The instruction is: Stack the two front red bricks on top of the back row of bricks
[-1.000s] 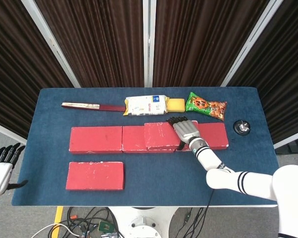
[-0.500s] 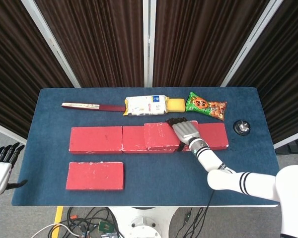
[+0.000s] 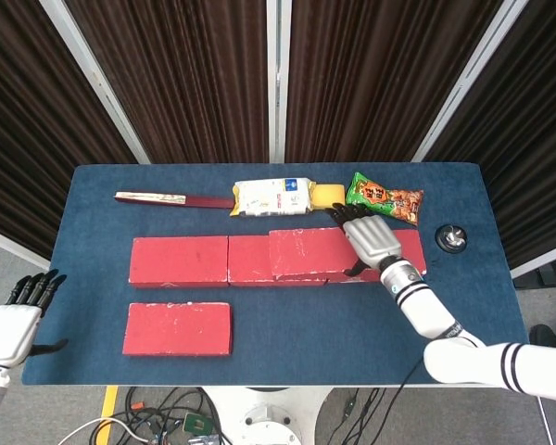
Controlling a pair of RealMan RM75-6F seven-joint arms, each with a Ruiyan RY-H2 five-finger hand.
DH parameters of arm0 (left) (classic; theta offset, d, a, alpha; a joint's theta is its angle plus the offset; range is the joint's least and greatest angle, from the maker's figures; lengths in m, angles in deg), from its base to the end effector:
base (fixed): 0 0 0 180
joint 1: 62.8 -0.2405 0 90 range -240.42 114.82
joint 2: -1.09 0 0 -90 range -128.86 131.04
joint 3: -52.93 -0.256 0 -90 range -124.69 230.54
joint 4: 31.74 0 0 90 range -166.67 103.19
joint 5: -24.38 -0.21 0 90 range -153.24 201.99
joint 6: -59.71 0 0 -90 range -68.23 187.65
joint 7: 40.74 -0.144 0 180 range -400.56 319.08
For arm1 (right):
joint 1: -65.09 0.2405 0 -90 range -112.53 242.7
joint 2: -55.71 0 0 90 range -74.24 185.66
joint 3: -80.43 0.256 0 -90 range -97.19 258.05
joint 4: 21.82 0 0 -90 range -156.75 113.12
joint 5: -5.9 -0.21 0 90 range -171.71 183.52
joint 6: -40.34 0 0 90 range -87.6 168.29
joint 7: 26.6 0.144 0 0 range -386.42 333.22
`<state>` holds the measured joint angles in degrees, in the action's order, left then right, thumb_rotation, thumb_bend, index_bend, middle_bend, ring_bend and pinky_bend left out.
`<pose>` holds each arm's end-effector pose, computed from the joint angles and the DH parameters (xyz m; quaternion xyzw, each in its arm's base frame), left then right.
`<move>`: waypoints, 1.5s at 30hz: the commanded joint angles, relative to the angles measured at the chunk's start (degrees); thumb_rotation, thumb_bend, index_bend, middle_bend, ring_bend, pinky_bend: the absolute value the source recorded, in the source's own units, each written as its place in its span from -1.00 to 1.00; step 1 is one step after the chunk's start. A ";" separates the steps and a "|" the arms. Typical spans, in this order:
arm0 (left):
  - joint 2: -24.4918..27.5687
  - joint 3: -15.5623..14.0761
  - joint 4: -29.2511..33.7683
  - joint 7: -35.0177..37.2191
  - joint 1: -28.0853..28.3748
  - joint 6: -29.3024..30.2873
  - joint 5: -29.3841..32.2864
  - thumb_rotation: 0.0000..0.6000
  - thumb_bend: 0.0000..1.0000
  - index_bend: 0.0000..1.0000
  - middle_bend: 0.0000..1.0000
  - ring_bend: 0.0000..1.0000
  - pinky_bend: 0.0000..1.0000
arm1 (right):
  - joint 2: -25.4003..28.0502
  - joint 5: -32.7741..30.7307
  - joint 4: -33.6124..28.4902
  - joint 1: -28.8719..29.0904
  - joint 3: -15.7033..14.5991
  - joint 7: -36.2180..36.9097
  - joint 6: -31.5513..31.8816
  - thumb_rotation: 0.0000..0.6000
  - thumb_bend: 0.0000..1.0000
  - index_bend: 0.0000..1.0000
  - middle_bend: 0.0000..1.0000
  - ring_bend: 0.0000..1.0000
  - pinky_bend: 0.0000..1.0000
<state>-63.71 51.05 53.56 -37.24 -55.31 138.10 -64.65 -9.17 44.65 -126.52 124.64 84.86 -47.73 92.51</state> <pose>-0.3344 0.1783 0.1394 -0.6593 -0.4036 -0.3310 0.5412 -0.1057 -0.3673 0.0776 0.7486 -0.4090 0.3098 0.4200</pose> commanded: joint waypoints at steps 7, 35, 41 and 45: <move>-2.03 -0.67 4.47 -4.02 3.45 -4.40 -2.29 1.00 -1.00 -1.00 -1.00 -1.00 -0.96 | 10.33 15.12 -6.74 -13.63 -1.42 10.33 9.68 1.00 -1.00 -1.00 -1.00 -1.00 -1.00; -11.23 1.53 19.29 -26.66 13.38 -21.99 17.90 1.00 -1.00 -1.00 -1.00 -1.00 -1.00 | 6.90 47.59 2.33 -40.32 -7.91 23.18 31.63 1.00 -1.00 -1.00 -1.00 -1.00 -1.00; -11.03 2.13 20.12 -28.20 15.38 -23.87 23.43 1.00 -1.00 -1.00 -1.00 -1.00 -1.00 | 6.39 48.79 3.77 -41.30 -6.57 24.11 31.97 1.00 -1.00 -1.00 -1.00 -1.00 -1.00; -10.83 2.08 20.08 -28.68 16.84 -25.26 26.15 1.00 -1.00 -1.00 -1.00 -1.00 -1.00 | 6.16 49.10 4.40 -41.66 -5.78 24.93 31.47 1.00 -1.00 -1.00 -1.00 -1.00 -1.00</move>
<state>-74.62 53.09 73.61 -65.62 -39.09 113.40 -39.26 -2.95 93.69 -122.23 83.05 78.98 -22.91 124.10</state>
